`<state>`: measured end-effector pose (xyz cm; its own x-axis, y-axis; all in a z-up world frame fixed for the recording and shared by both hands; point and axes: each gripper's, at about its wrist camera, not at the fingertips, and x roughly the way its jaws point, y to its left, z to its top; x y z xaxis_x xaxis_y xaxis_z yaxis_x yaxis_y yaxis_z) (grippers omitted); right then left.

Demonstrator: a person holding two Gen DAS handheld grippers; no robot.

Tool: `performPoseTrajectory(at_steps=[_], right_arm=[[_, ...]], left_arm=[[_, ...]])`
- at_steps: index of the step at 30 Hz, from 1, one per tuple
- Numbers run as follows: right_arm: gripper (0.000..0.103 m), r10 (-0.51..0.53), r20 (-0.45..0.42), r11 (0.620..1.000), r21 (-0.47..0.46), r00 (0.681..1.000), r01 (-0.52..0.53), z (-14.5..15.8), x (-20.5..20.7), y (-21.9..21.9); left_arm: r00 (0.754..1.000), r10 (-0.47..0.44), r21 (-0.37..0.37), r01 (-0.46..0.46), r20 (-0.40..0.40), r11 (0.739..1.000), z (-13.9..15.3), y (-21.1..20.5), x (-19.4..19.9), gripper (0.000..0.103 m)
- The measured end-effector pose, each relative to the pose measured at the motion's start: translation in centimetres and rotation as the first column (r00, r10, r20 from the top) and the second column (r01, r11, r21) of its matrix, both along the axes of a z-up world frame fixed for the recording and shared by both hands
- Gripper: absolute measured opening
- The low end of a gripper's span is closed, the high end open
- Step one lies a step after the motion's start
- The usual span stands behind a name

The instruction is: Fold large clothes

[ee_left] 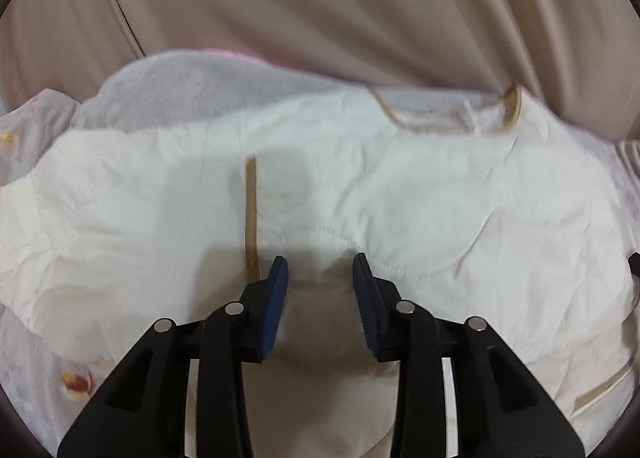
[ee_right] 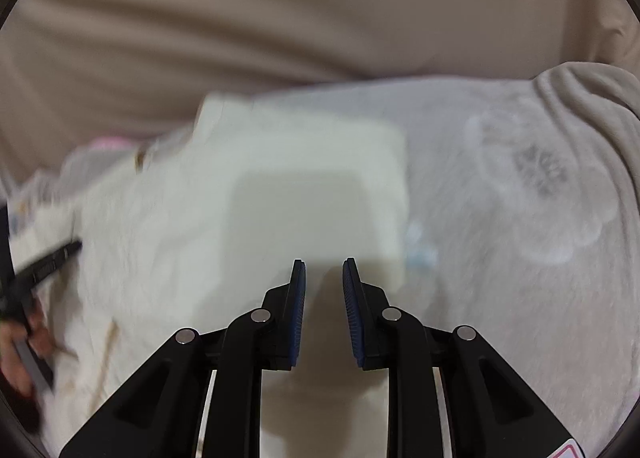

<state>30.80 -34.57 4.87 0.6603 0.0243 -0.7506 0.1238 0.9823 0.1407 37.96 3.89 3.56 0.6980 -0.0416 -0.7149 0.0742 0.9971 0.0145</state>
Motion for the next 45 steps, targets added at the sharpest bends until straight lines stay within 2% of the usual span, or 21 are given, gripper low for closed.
performPoseTrajectory(at_steps=[2,5,6,7,10,12,15,16,19,22,25,31,32,34,35,37,39,42,43,44,45], right_arm=[[0.010,0.002,-0.007,1.000,0.000,1.000,-0.002,-1.6,-0.3,-0.2],[0.009,-0.069,-0.007,0.997,0.039,0.998,0.070,-0.5,-1.9,-0.9],[0.013,-0.078,-0.004,0.996,0.035,0.997,0.078,0.1,-2.9,-0.5],[0.017,-0.068,0.001,0.997,0.019,0.998,0.068,0.6,-3.9,0.2],[0.018,-0.003,-0.003,1.000,-0.027,1.000,0.002,1.1,-6.4,3.0],[0.019,0.057,-0.009,0.998,-0.023,0.998,-0.057,1.0,-7.9,5.4],[0.025,0.105,-0.008,0.994,-0.013,0.994,-0.105,0.3,-9.4,8.4],[0.032,0.110,-0.002,0.994,-0.024,0.994,-0.110,0.1,-9.6,9.3],[0.034,0.102,0.018,0.992,-0.073,0.995,-0.100,-0.4,-10.2,10.5],[0.035,0.091,0.029,0.995,-0.045,0.995,-0.089,-1.0,-10.4,10.4],[0.035,0.082,0.032,0.997,-0.011,0.996,-0.081,-1.2,-10.4,9.8],[0.036,0.069,0.035,0.997,-0.032,0.997,-0.068,-1.3,-10.3,10.1],[0.036,0.069,0.035,0.997,-0.031,0.997,-0.067,-1.3,-10.3,10.1],[0.036,0.069,0.036,0.997,-0.028,0.997,-0.068,-1.3,-10.3,10.1],[0.036,0.069,0.036,0.997,-0.028,0.997,-0.068,-1.3,-10.4,10.0],[0.036,0.070,0.037,0.997,-0.030,0.997,-0.069,-1.3,-10.4,10.0],[0.036,0.070,0.038,0.997,-0.025,0.997,-0.069,-1.3,-10.4,10.0],[0.036,0.069,0.041,0.998,-0.014,0.997,-0.068,-1.3,-10.4,9.9],[0.037,0.070,0.041,0.998,-0.012,0.997,-0.069,-1.3,-10.4,9.8],[0.037,0.070,0.042,0.998,-0.011,0.997,-0.070,-1.3,-10.4,9.7],[0.037,0.070,0.042,0.998,-0.009,0.997,-0.070,-1.3,-10.4,9.7]], left_arm=[[1.000,-0.001,0.015,0.002,-0.003,1.000,-0.2,0.2,-0.2,0.035],[1.000,0.017,-0.012,-0.017,-0.006,1.000,0.8,2.1,-1.4,0.035],[1.000,0.029,-0.015,-0.029,0.000,0.999,1.4,3.2,-2.4,0.036],[0.999,0.040,-0.021,-0.040,0.008,0.999,1.7,4.2,-3.1,0.041],[0.993,0.112,-0.081,-0.109,0.034,0.991,3.1,8.9,-6.2,0.056],[0.977,0.207,-0.129,-0.201,0.042,0.971,3.7,13.8,-8.0,0.062],[0.937,0.347,-0.184,-0.336,0.030,0.924,4.2,20.2,-9.7,0.068],[0.914,0.404,-0.201,-0.393,0.019,0.897,4.3,22.7,-10.2,0.068],[0.837,0.547,-0.230,-0.530,0.015,0.816,4.4,29.2,-11.3,0.068],[0.753,0.658,-0.234,-0.640,0.001,0.732,3.9,34.7,-11.3,0.068],[0.685,0.727,-0.263,-0.712,-0.057,0.650,2.6,39.0,-10.5,0.068],[0.683,0.718,-0.342,-0.711,-0.131,0.614,0.0,40.8,-7.6,0.067],[0.674,0.725,-0.344,-0.720,-0.142,0.602,-0.4,41.8,-7.2,0.067],[0.652,0.748,-0.334,-0.738,-0.127,0.587,-0.6,42.4,-6.9,0.055],[0.648,0.753,-0.329,-0.740,-0.117,0.586,-0.5,42.5,-6.9,0.048],[0.656,0.749,-0.334,-0.730,-0.098,0.596,0.4,42.2,-6.5,0.016],[0.676,0.734,-0.342,-0.708,-0.073,0.618,1.9,41.3,-6.6,0.009],[0.730,0.683,-0.334,-0.638,0.026,0.694,5.8,38.2,-7.1,0.007],[0.757,0.648,-0.322,-0.595,0.081,0.736,7.8,36.0,-7.3,0.007],[0.774,0.623,-0.314,-0.567,0.115,0.762,9.1,34.4,-7.4,0.007],[0.802,0.575,-0.313,-0.511,0.162,0.801,11.1,31.7,-7.6,0.007]])
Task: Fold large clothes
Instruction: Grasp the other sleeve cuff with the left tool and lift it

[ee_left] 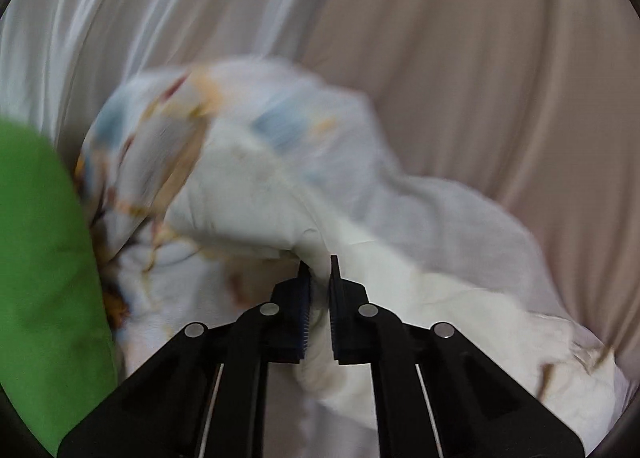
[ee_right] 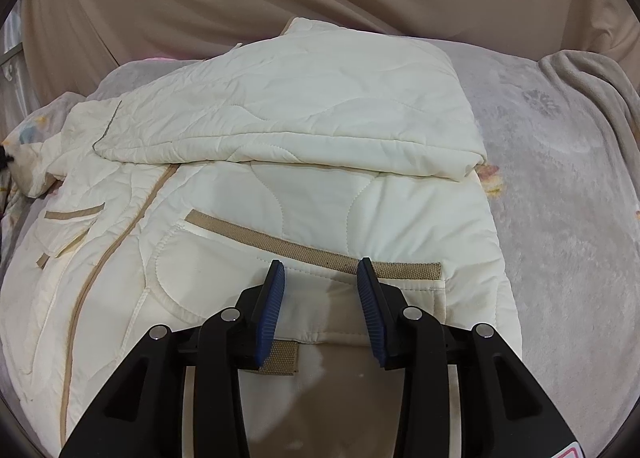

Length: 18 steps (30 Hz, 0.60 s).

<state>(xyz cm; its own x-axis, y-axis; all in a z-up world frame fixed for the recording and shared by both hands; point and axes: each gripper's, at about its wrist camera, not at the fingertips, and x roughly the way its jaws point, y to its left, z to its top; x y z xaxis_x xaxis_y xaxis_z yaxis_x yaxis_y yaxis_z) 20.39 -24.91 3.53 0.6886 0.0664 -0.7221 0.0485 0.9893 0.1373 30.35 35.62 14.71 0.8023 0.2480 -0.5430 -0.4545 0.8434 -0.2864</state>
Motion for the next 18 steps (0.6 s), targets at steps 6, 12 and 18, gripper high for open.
performPoseTrajectory(at_steps=[6,12,18], right_arm=[[0.037,-0.003,0.005,1.000,0.019,1.000,0.003,0.0,-0.1,-0.2],[0.039,-0.002,0.013,0.999,0.036,1.000,0.002,0.1,-0.2,-0.3],[0.050,0.009,0.022,0.998,0.056,1.000,-0.011,0.2,-0.4,-0.3]], left_arm=[[0.926,-0.353,0.145,0.335,0.132,0.931,7.6,-16.6,-0.7,0.007],[0.755,-0.655,0.195,0.638,0.028,0.745,5.4,-36.1,0.8,0.008],[0.626,-0.747,0.103,0.778,-0.224,0.620,-6.0,-49.1,3.1,0.019]])
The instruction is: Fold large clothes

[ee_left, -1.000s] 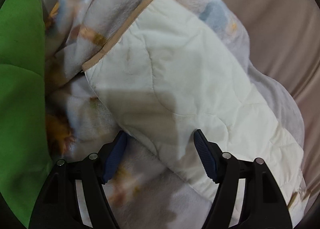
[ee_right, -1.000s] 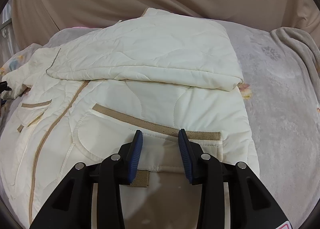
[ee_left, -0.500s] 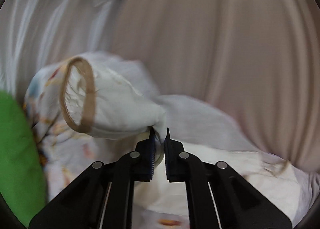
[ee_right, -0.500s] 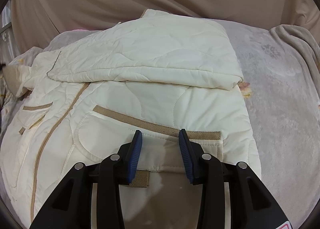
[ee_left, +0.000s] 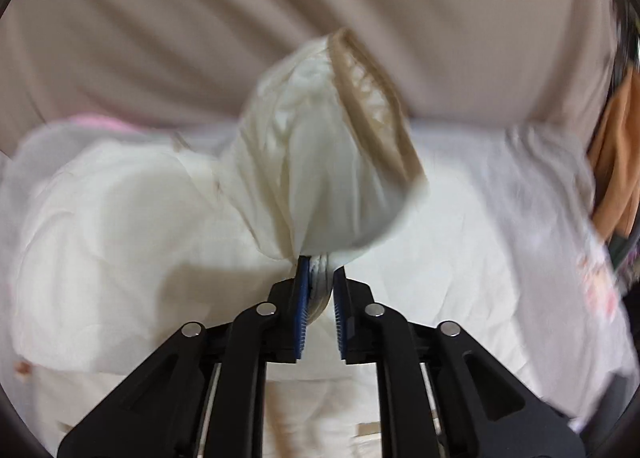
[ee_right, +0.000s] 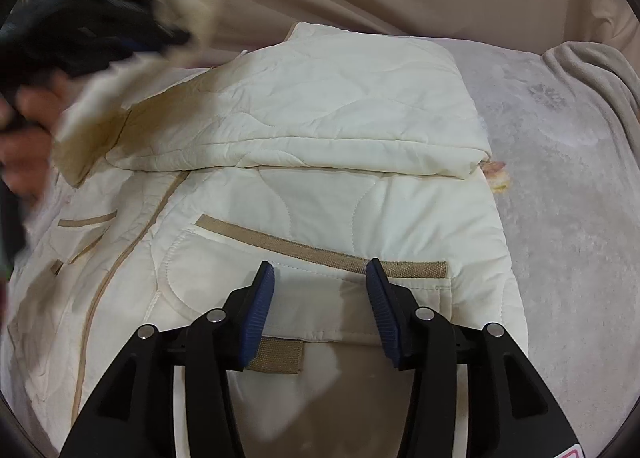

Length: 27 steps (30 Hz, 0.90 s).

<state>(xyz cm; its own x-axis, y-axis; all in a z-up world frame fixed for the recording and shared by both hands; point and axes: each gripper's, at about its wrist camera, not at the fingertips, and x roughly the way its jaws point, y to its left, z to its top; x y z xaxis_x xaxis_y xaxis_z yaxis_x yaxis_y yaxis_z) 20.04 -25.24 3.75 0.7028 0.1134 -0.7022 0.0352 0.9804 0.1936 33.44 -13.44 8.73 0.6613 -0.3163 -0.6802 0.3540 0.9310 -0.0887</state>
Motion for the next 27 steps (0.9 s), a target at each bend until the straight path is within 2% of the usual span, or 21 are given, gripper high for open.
performPoseTrajectory(at_steps=[1,2,3,4,7,10,11,14,16,18,20,23,26,27], right_arm=[[0.052,0.003,0.001,1.000,0.001,1.000,-0.003,0.0,0.0,0.0],[0.052,0.006,0.002,1.000,0.002,1.000,-0.006,0.0,0.0,0.0],[0.054,0.009,0.003,1.000,0.004,1.000,-0.009,0.0,0.0,0.1],[0.056,0.012,0.004,1.000,0.007,1.000,-0.012,0.0,0.0,0.1],[0.059,0.022,0.005,1.000,0.018,1.000,-0.022,0.0,0.0,-0.1],[0.060,0.026,0.009,0.999,0.039,1.000,-0.026,0.1,-0.1,-0.3],[0.060,0.023,0.010,0.999,0.046,1.000,-0.023,0.2,-0.1,-0.4],[0.061,-0.039,0.008,0.998,0.041,0.999,0.038,1.4,-0.4,-1.2],[0.061,-0.056,0.010,0.993,0.107,0.998,0.055,2.9,-0.2,-2.5],[0.061,-0.064,0.012,0.985,0.162,0.998,0.061,4.7,0.4,-3.5],[0.062,-0.070,0.016,0.983,0.174,0.997,0.066,6.3,1.9,-4.1],[0.063,-0.096,0.026,0.984,0.151,0.995,0.091,7.6,5.0,-4.5],[0.063,-0.116,0.004,0.973,0.203,0.993,0.113,7.5,8.0,-4.7],[0.063,-0.124,-0.009,0.965,0.234,0.992,0.122,7.1,9.1,-4.7]], left_arm=[[1.000,-0.002,0.040,0.003,-0.017,0.999,-1.9,-1.1,0.0,0.025],[1.000,-0.001,0.054,0.002,-0.019,0.999,-2.9,-1.5,-1.2,0.029],[1.000,-0.003,0.056,0.004,-0.017,0.998,-3.5,-1.7,-0.9,0.038],[1.000,-0.010,0.042,0.010,-0.010,0.999,-3.6,-1.4,-1.3,0.046],[1.000,-0.014,-0.026,0.014,0.008,1.000,-2.2,1.1,-2.8,0.055],[0.999,0.025,-0.078,-0.022,0.038,0.997,-0.3,6.2,-3.8,0.064],[0.998,0.050,-0.091,-0.045,0.045,0.995,0.4,8.8,-4.3,0.064],[0.991,0.136,-0.110,-0.134,0.016,0.985,1.2,14.6,-3.8,0.068],[0.981,0.193,-0.125,-0.195,-0.027,0.973,0.7,18.8,-3.7,0.068],[0.968,0.235,-0.159,-0.246,-0.087,0.956,-0.1,22.8,-3.7,0.068],[0.947,0.285,-0.208,-0.312,-0.147,0.927,-1.4,26.4,-3.7,0.068],[0.916,0.328,-0.313,-0.390,-0.234,0.866,-2.3,31.1,-3.9,0.068],[0.902,0.306,-0.422,-0.415,-0.304,0.806,-3.1,32.7,-3.8,0.068],[0.901,0.297,-0.441,-0.416,-0.315,0.795,-3.2,32.8,-3.8,0.068]])
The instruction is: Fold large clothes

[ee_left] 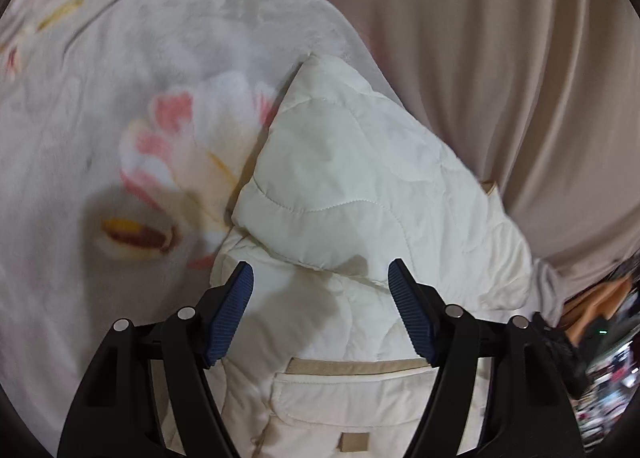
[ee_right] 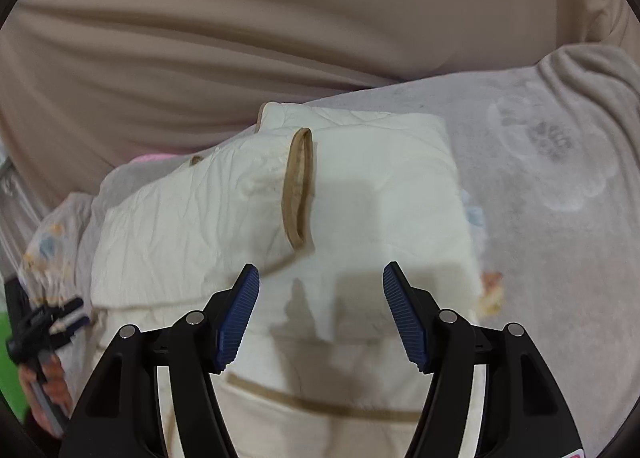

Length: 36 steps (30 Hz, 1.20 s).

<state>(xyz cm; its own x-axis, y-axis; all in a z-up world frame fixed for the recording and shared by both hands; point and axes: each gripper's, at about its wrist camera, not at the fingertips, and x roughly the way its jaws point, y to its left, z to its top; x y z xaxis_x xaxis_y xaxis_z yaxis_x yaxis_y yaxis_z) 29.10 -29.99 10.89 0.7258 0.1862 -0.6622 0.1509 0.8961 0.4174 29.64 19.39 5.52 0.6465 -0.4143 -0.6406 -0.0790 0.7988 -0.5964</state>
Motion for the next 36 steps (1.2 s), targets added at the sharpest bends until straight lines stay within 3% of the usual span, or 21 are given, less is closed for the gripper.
performPoseTrajectory(at_steps=[6,8,9,10,13,14,16,17,19,21,22,23,26,30,32,34,36], right_arm=[[0.063,-0.033,-0.016,0.983,0.179,0.999,0.035,-1.8,3.5,0.5],[0.043,-0.006,-0.025,0.979,0.202,1.000,0.011,-2.0,4.6,1.3],[0.013,0.012,-0.029,0.983,0.183,1.000,-0.007,-1.7,5.0,1.8],[0.007,0.021,-0.006,0.988,0.153,1.000,-0.019,-0.8,5.0,2.3],[0.005,0.054,0.245,0.998,0.030,0.968,-0.063,4.9,1.4,3.6],[0.005,0.062,0.321,0.998,0.009,0.945,-0.068,6.7,-0.2,3.6],[0.005,0.048,0.368,0.999,-0.008,0.928,-0.048,7.7,-1.7,3.0],[0.005,0.035,0.348,0.999,-0.026,0.937,-0.027,7.2,-1.6,2.6],[0.005,-0.022,0.191,0.995,-0.087,0.981,0.039,3.7,0.6,1.7],[0.004,-0.064,-0.023,0.989,-0.132,0.998,0.061,-2.5,3.4,0.7],[0.003,-0.057,-0.059,0.992,-0.116,0.997,0.050,-4.7,3.8,0.4],[0.003,-0.054,-0.055,0.994,-0.102,0.997,0.048,-5.5,3.8,0.3],[0.005,-0.071,-0.052,0.993,-0.099,0.996,0.066,-4.3,3.6,0.6],[0.013,-0.163,-0.032,0.981,-0.113,0.986,0.159,-1.9,2.1,0.4],[0.019,-0.229,0.035,0.961,-0.152,0.973,0.231,-0.1,0.7,1.3],[0.019,-0.166,0.098,0.963,-0.196,0.981,0.183,2.3,1.0,3.6],[0.019,-0.042,0.110,0.969,-0.238,0.993,0.067,3.7,2.1,6.7]], left_arm=[[0.998,-0.066,-0.107,0.064,-0.022,0.992,-0.5,-1.5,1.5,0.077],[0.996,-0.062,-0.126,0.053,-0.069,0.991,-1.6,-1.9,2.8,0.076],[0.996,-0.044,-0.121,0.034,-0.082,0.992,-1.9,-2.0,3.3,0.070],[0.996,-0.012,-0.095,0.004,-0.086,0.995,-1.8,-1.9,3.9,0.058],[0.998,0.033,-0.018,-0.034,-0.051,0.999,-0.6,-2.0,4.7,0.034],[0.999,0.034,0.005,-0.034,-0.035,0.999,-0.2,-2.2,4.7,0.034],[1.000,0.016,0.061,-0.016,-0.005,0.998,0.2,-3.2,4.7,0.033],[1.000,-0.004,0.089,0.004,0.001,0.996,0.2,-4.0,4.7,0.033],[0.999,-0.032,0.175,0.032,-0.002,0.984,-0.5,-6.0,4.7,0.033],[0.999,-0.054,0.254,0.052,0.000,0.966,-1.6,-7.7,4.7,0.036],[0.998,-0.063,0.294,0.056,0.014,0.954,-2.0,-8.5,4.6,0.039],[0.997,-0.065,0.326,0.052,0.030,0.944,-2.0,-9.0,4.3,0.039],[0.996,-0.070,0.372,0.043,0.060,0.927,-1.9,-9.6,3.6,0.039],[0.995,-0.061,0.328,0.033,0.075,0.944,-2.6,-9.4,3.2,0.044],[0.995,-0.056,0.326,0.026,0.084,0.945,-2.9,-9.5,2.9,0.045],[0.994,-0.055,0.350,0.020,0.090,0.937,-2.9,-10.0,2.6,0.047],[0.994,-0.057,0.368,0.019,0.093,0.930,-2.8,-10.5,2.3,0.049]])
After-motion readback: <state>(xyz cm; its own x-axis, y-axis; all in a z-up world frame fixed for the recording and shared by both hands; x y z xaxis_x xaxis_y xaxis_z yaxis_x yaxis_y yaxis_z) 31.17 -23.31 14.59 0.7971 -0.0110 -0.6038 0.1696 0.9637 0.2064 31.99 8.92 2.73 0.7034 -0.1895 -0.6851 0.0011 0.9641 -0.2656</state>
